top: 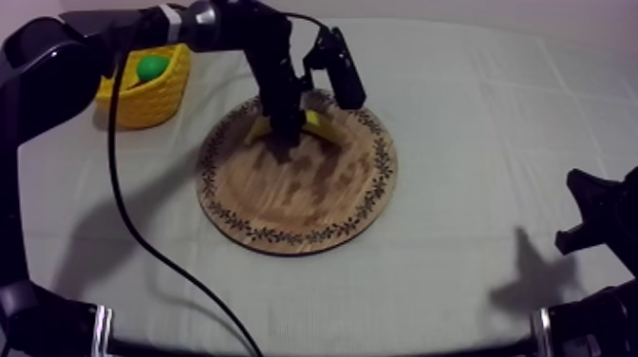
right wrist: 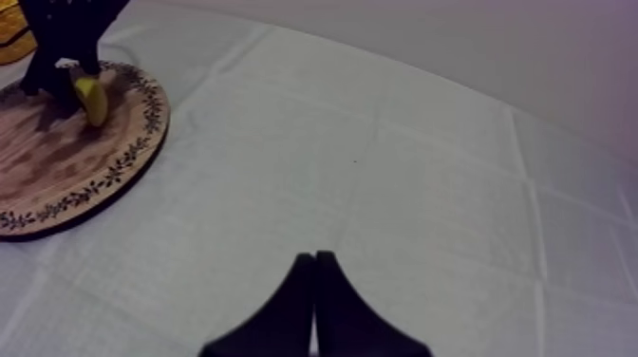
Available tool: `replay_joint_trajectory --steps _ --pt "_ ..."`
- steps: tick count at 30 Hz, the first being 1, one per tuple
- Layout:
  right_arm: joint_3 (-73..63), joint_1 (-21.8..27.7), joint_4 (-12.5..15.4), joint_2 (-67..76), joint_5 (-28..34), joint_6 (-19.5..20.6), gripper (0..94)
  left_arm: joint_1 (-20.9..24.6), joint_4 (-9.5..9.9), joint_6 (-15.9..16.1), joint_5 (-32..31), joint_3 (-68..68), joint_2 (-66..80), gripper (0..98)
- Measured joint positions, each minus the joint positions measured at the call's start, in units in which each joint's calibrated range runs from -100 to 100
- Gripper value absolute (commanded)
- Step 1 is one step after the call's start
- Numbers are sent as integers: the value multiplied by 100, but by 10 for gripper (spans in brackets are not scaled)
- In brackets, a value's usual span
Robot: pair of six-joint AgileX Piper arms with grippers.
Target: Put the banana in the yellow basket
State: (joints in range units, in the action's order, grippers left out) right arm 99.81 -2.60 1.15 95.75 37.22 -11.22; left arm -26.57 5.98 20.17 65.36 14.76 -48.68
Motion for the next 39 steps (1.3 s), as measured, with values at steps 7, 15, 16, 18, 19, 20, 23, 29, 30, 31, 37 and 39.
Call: replay_joint_trajectory --steps 7,15,16,18,19,20,23,29,30,31,37,39 --pt "0 0 0 0 0 0 3 0 12 3 87 142 -105 520" --pt "0 0 0 0 11 0 3 43 -17 58 79 214 -100 387" --pt "0 0 0 0 11 0 3 48 -22 67 60 228 -88 372" --pt "0 0 0 0 11 0 3 58 -39 74 29 227 -52 350" --pt "0 0 0 0 11 0 3 68 -45 77 0 218 -33 341" --pt "0 0 0 0 3 0 3 71 -56 77 -1 218 -23 334" --pt "0 0 0 0 3 0 3 94 -70 68 -13 161 62 322" --pt "0 0 0 0 3 0 3 222 -171 86 79 -89 510 306" --pt "0 0 0 0 3 0 3 251 -199 91 126 -131 632 307" --pt "0 0 0 0 3 0 3 285 -241 91 174 -183 767 307" --pt "0 0 0 0 3 0 3 510 -401 45 560 -585 1683 313" --pt "0 0 0 0 3 0 3 590 -443 24 708 -734 2055 312"
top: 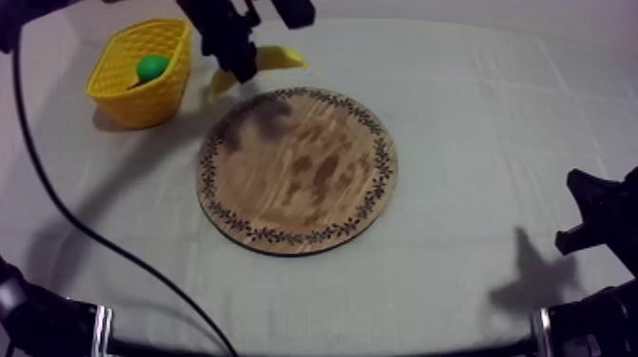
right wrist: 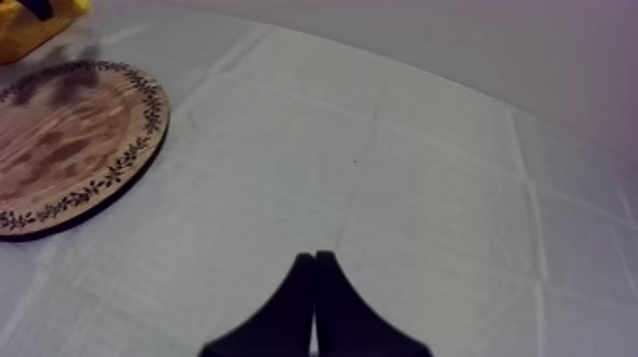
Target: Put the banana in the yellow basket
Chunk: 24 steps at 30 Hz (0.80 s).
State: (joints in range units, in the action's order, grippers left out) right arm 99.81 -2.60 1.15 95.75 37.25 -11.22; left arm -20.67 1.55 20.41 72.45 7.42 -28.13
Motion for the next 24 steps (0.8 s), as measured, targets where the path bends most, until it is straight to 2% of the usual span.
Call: replay_joint_trajectory --steps 7,15,20,24 --pt "0 0 0 0 0 0 3 322 -27 -197 487 -418 1238 310" --pt "0 0 0 0 0 -9 3 831 -86 -526 950 164 2031 298" --pt "0 0 0 0 0 -9 3 1213 -85 -746 935 843 1841 286" --pt "0 0 0 0 0 -9 3 1491 -52 -990 696 1312 1570 237"
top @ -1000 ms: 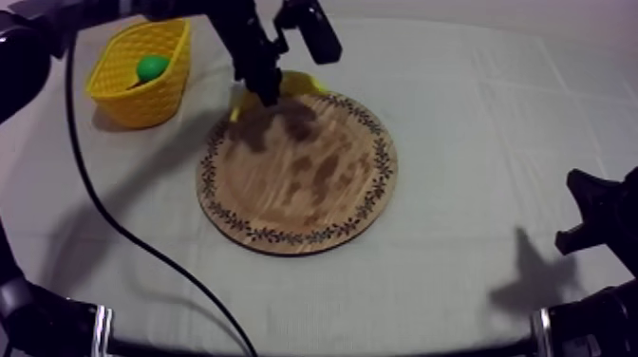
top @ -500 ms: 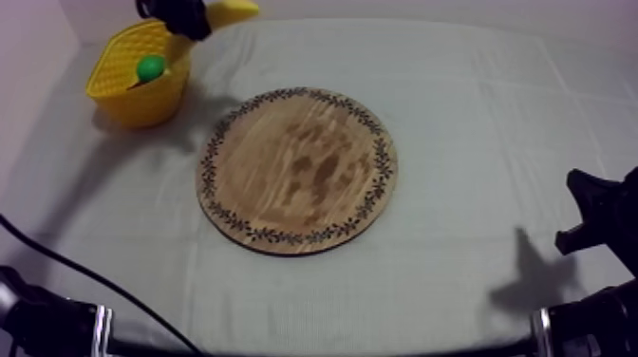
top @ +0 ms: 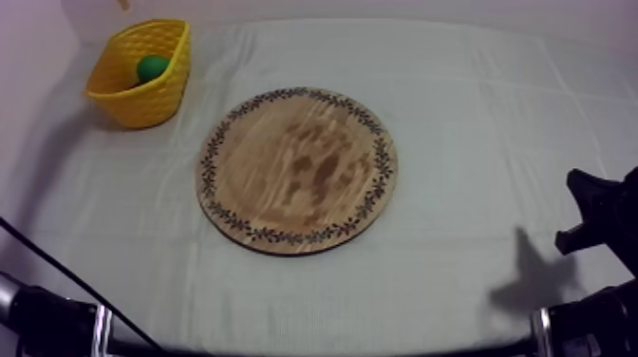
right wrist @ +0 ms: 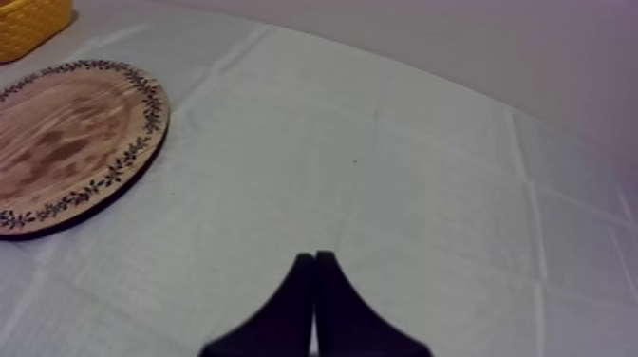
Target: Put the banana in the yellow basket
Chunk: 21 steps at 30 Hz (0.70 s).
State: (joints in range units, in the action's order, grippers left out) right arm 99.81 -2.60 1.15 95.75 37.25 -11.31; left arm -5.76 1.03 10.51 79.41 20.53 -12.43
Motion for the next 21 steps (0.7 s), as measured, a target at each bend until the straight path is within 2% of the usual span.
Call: replay_joint_trajectory --steps 5,11,21 --pt "0 0 0 0 0 26 3 252 134 -303 -319 82 -353 210" --pt "0 0 0 0 0 26 3 420 165 -546 -559 -118 -798 195" --pt "0 0 0 0 0 13 3 395 207 -699 -666 -314 -1647 179"
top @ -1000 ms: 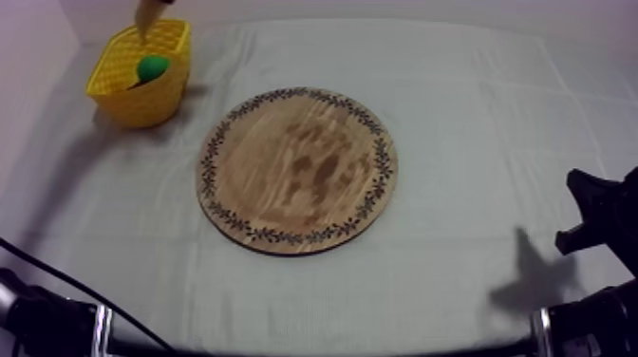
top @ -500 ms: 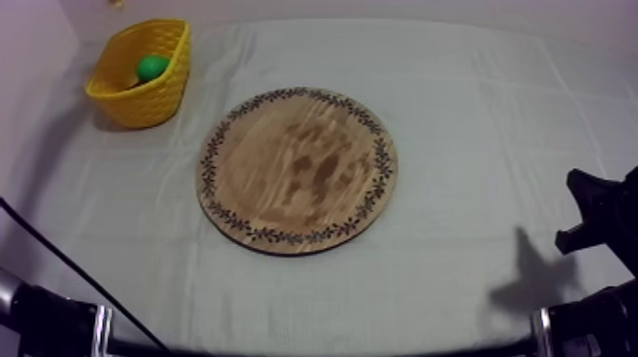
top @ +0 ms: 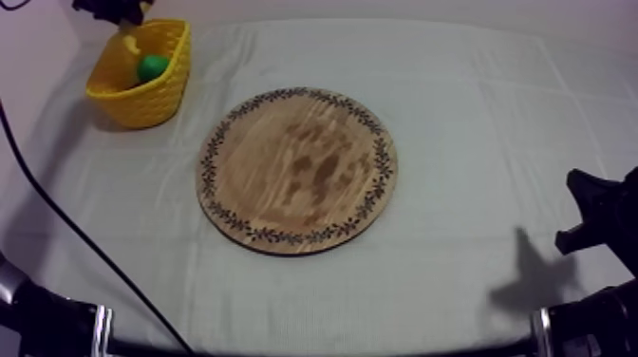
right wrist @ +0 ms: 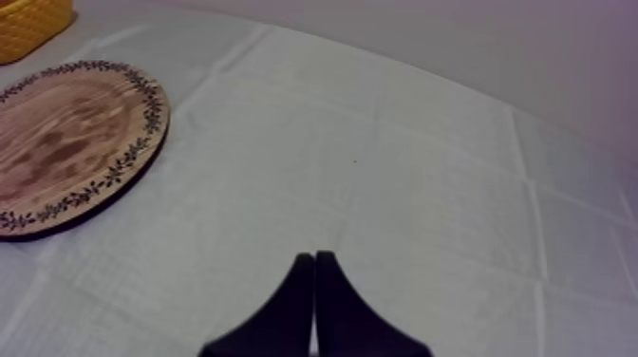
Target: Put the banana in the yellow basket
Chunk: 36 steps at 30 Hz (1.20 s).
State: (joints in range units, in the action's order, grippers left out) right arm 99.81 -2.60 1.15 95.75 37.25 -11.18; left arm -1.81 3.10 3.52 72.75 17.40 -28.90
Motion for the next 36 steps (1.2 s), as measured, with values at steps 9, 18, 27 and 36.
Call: replay_joint_trajectory --steps 9,18,27,36 --pt "0 0 0 0 0 0 3 -5 119 -35 -237 -28 -605 164" --pt "0 0 0 0 0 -2 3 21 143 -23 -291 71 -824 198" --pt "0 0 0 0 0 -2 3 144 2 65 -425 33 -860 557" --pt "0 0 0 0 0 -2 3 151 -91 175 -437 55 -828 592"
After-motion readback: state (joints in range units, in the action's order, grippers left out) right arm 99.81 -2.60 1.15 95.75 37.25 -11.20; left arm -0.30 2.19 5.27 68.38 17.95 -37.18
